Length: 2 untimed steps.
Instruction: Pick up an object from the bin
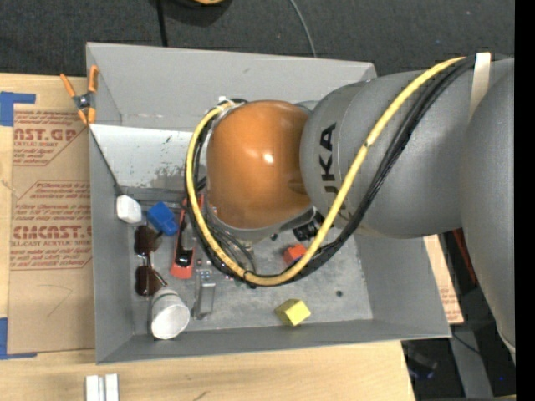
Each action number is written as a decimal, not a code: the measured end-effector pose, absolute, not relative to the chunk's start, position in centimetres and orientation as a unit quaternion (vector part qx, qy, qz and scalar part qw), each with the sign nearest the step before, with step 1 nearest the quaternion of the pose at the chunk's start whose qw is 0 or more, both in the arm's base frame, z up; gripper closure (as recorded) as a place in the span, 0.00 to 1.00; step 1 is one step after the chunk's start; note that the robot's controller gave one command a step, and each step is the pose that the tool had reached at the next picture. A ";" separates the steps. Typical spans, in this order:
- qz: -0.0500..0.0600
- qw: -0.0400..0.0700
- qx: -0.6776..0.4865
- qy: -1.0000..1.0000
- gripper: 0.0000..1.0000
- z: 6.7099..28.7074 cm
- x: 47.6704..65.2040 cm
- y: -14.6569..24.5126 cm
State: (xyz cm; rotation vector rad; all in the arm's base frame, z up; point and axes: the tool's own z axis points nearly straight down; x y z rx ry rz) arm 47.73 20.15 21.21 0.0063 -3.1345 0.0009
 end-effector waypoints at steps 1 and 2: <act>-0.001 0.000 0.000 -1.000 0.00 21.7 47.9 20.0; -0.001 -0.001 0.043 -0.999 0.00 17.8 48.1 20.4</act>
Offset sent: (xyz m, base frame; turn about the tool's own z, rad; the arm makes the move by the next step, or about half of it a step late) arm 0.0027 0.0043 -0.0747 -0.1633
